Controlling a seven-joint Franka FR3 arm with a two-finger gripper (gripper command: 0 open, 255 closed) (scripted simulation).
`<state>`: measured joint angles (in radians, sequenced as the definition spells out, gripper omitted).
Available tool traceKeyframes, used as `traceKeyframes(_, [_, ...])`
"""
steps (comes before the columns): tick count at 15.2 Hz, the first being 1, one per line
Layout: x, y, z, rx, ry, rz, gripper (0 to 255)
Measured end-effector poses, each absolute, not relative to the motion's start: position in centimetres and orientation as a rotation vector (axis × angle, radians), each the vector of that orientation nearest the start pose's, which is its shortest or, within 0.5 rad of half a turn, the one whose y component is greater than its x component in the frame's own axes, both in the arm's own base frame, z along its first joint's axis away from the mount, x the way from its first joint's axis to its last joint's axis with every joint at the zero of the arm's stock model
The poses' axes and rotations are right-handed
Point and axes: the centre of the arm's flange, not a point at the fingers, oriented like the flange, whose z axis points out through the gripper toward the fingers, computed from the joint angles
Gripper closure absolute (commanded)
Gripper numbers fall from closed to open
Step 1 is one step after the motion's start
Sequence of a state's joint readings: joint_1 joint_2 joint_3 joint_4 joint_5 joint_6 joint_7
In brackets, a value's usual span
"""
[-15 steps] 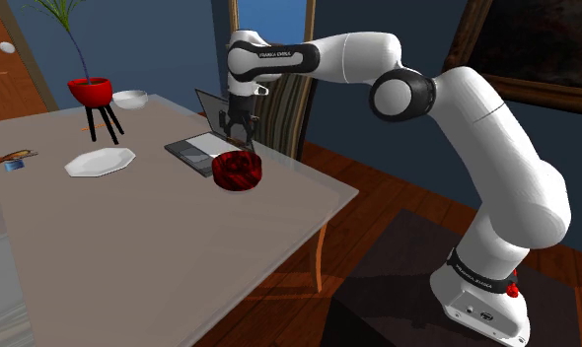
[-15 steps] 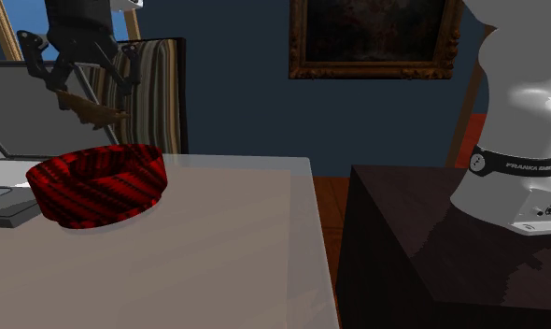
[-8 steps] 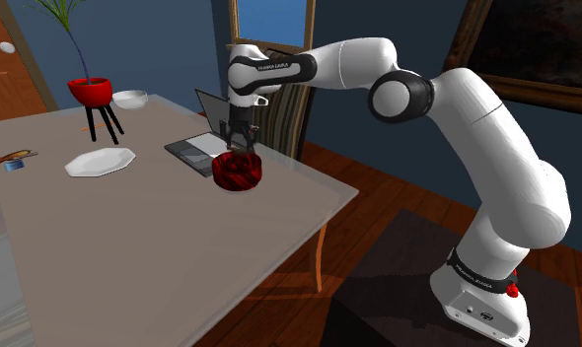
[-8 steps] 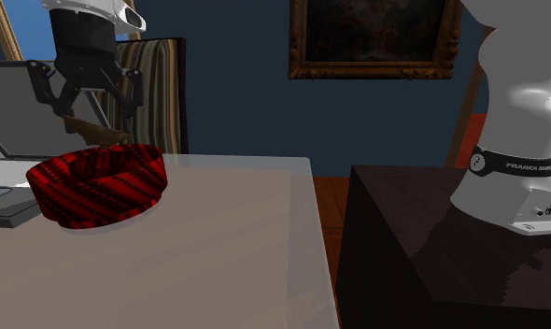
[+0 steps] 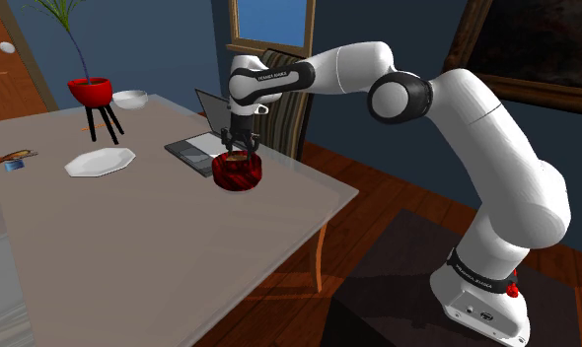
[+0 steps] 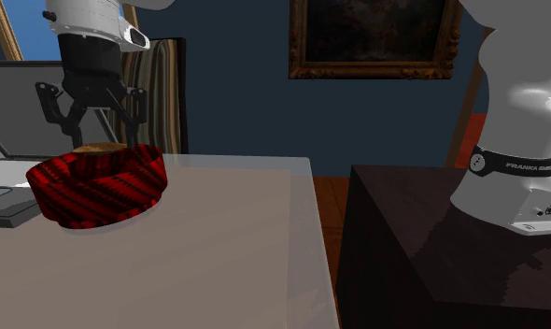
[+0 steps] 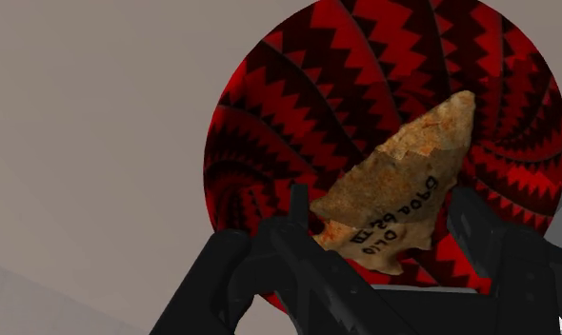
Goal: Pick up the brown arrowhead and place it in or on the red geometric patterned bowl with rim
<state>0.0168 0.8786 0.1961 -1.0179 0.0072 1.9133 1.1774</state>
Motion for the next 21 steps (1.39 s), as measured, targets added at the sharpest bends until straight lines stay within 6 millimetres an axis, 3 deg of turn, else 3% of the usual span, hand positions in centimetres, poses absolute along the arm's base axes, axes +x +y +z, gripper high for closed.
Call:
traceKeyframes(3, [76.8,11.2,32.8,-2.604,1.489,0.114,255])
traceKeyframes(4, [76.8,11.2,32.8,-2.604,1.489,0.114,0])
traceKeyframes(10, [76.8,11.2,32.8,-2.603,1.488,0.114,0])
traceKeyframes(15, [76.9,10.3,37.2,-2.603,1.488,0.112,0])
traceKeyframes(21, [76.8,10.4,37.8,-2.603,1.488,0.113,0])
